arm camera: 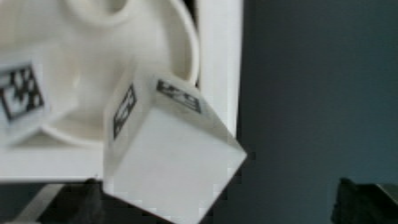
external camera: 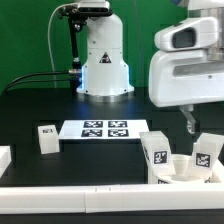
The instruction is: Assemble stool
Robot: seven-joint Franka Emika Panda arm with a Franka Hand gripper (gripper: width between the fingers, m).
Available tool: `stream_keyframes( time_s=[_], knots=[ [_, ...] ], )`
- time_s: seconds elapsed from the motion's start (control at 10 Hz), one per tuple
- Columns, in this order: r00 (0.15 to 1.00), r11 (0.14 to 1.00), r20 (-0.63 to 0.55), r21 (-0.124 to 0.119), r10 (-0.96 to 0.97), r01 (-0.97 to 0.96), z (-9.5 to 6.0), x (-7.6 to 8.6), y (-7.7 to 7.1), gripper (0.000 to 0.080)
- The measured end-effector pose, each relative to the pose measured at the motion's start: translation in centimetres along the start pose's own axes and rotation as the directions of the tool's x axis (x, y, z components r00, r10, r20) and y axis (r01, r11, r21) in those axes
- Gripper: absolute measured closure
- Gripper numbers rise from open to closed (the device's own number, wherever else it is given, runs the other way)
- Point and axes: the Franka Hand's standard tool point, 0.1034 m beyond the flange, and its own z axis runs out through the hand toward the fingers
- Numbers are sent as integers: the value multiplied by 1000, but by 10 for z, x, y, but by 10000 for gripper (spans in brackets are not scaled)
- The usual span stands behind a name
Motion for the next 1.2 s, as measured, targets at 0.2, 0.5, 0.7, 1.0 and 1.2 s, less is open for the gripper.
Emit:
stream_keyframes(
  time_s=[0.2, 0.5, 0.7, 1.0, 1.2],
  knots=[
    [991, 991, -35, -15, -132, 131, -6, 1, 2, 150],
    [941, 941, -18, -38, -338, 338, -3, 0, 9, 150],
    [785, 780, 55, -86, -618, 620, 8, -1, 16, 150],
    [592, 587, 130, -81, -795, 806, 26, -4, 17, 150],
    [550, 544, 141, -79, -823, 835, 31, -1, 19, 150]
  ],
)
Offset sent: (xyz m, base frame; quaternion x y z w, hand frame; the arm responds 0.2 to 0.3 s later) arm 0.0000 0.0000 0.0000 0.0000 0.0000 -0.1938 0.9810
